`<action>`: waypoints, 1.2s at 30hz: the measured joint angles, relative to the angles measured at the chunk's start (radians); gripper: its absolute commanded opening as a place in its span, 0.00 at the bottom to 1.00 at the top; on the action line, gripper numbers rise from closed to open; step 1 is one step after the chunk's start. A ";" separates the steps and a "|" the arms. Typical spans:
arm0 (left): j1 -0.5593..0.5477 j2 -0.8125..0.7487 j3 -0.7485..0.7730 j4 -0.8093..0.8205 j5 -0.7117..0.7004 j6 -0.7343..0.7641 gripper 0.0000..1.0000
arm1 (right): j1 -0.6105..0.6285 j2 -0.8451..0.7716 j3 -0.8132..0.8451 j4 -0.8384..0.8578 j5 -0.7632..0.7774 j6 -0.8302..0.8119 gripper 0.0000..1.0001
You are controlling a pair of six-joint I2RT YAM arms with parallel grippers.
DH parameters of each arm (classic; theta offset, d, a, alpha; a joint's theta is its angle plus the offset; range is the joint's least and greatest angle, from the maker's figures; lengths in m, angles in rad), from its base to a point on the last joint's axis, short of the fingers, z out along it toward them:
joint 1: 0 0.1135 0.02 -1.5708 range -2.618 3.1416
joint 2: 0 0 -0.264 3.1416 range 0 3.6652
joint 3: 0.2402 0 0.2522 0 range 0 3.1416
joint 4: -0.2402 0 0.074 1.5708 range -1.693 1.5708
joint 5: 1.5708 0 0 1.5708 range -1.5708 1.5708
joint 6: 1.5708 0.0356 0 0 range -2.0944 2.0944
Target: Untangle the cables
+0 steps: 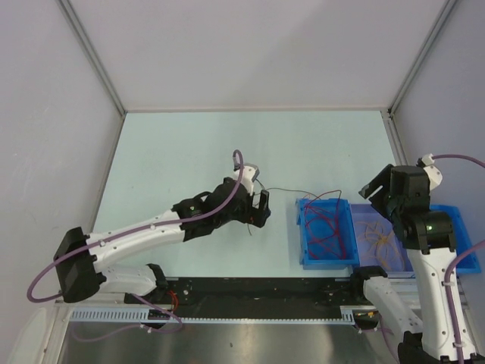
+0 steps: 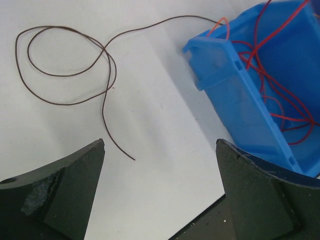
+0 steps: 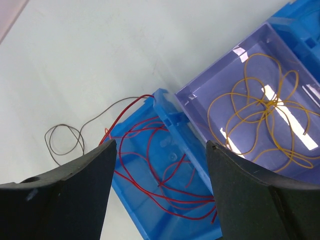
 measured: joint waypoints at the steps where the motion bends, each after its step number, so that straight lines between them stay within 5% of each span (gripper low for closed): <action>1: 0.005 0.017 0.000 0.000 -0.001 -0.006 0.97 | 0.010 0.005 -0.008 0.010 -0.003 -0.002 0.77; 16: 0.029 0.367 0.053 0.056 -0.002 -0.015 0.92 | 0.073 0.045 -0.104 0.146 -0.056 -0.051 0.78; 36: 0.130 0.563 0.122 0.070 -0.013 -0.050 0.76 | 0.078 0.055 -0.150 0.225 -0.131 -0.091 0.78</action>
